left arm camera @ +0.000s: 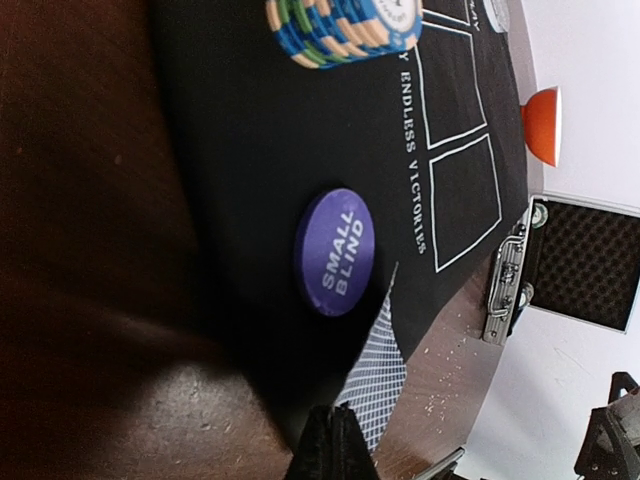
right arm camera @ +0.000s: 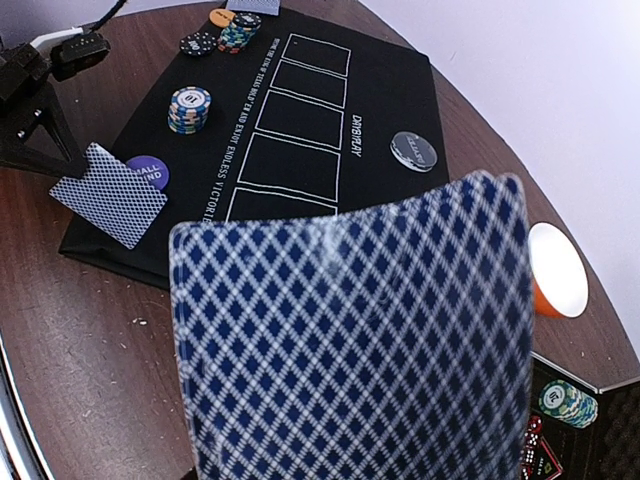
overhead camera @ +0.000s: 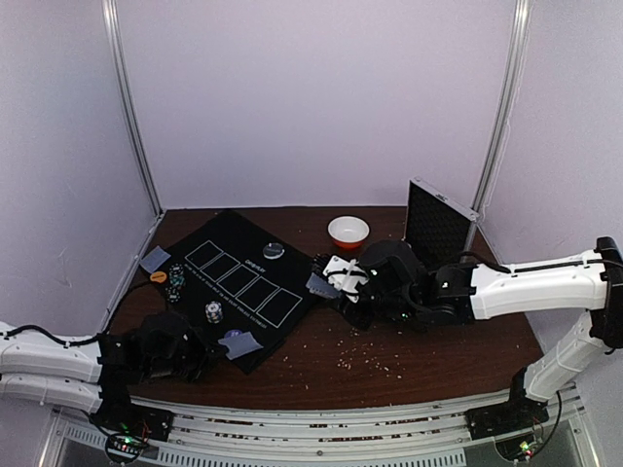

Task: Distribute texas hold em gaming equipment
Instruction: Distribute the poker card in the small blind area.

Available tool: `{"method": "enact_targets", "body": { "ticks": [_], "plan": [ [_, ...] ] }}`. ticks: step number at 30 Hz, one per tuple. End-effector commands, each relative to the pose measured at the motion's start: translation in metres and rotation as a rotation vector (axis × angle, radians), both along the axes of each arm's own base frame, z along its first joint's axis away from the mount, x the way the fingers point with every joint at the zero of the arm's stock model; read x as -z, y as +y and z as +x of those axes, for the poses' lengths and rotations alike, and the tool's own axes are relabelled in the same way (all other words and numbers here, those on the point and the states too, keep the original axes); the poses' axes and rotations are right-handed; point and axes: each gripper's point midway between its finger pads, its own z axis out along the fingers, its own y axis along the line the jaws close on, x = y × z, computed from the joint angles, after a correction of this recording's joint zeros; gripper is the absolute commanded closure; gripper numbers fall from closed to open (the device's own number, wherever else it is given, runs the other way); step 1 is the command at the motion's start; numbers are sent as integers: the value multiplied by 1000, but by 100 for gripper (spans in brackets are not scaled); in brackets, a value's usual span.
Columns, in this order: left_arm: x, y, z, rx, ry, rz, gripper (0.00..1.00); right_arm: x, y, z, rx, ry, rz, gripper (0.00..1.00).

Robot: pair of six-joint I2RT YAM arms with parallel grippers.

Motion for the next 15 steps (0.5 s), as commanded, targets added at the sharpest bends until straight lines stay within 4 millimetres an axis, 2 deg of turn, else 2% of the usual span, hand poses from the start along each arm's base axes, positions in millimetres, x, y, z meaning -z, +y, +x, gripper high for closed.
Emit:
{"method": "enact_targets", "body": {
  "ticks": [1,2,7,12,15],
  "plan": [
    [-4,-4,2,-76,27,-66,100,-14,-7,-5,11,-14,27,57],
    [-3,-3,1,-81,29,-68,100,-14,-8,-5,12,-15,27,58],
    [0,-12,-3,-51,50,-95,85,-11,-11,-6,20,-11,25,57],
    [16,-15,-15,-35,139,-105,72,-11,-11,-8,16,-12,21,57],
    [13,-18,-14,-25,132,-105,65,-12,-12,-9,16,-12,24,57]
  ]
}}
